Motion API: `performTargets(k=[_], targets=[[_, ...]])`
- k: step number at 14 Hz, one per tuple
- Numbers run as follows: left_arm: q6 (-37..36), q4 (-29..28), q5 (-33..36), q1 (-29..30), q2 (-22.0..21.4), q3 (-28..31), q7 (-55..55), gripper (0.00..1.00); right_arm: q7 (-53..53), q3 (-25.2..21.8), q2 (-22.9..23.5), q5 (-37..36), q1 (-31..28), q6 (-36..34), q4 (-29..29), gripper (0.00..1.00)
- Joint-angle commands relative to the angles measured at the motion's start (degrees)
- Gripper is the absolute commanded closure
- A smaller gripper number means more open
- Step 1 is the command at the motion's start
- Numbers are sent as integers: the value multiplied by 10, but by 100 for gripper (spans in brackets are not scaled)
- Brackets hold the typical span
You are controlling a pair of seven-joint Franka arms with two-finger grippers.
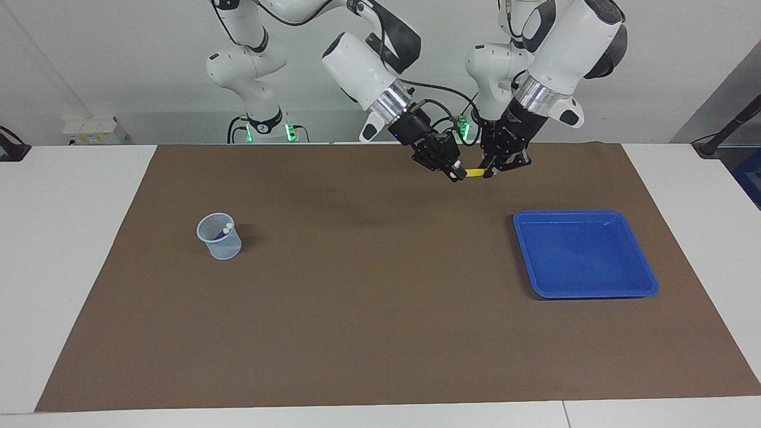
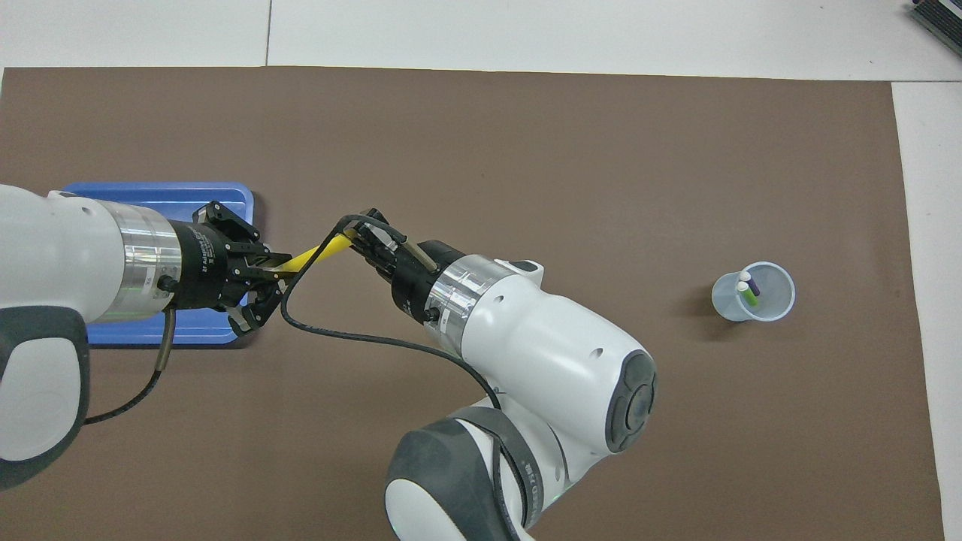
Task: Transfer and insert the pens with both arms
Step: 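Open the left gripper while the right gripper pulls the pen away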
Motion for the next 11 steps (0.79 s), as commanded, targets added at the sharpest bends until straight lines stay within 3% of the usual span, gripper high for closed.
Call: performTargets(k=[1, 2, 3, 4, 9, 11], targets=[[-4, -12, 8, -13, -14, 2, -15, 100, -5, 5, 6, -4, -4, 9, 7, 100], [-2, -12, 14, -13, -14, 1, -11, 95, -5, 5, 6, -4, -4, 9, 7, 100], [-1, -12, 27, -13, -14, 0, -13, 43, -5, 6, 6, -4, -4, 9, 7, 100], [-1, -12, 37, -13, -14, -1, -15, 1, -5, 5, 6, -4, -4, 9, 7, 100], [2, -13, 41, -20, -17, -2, -9, 0, -21, 3, 6, -4, -7, 7, 7, 100], [2, -14, 41, -17, -18, -2, 3, 0, -97, 4, 1, -4, -25, -20, -7, 100]])
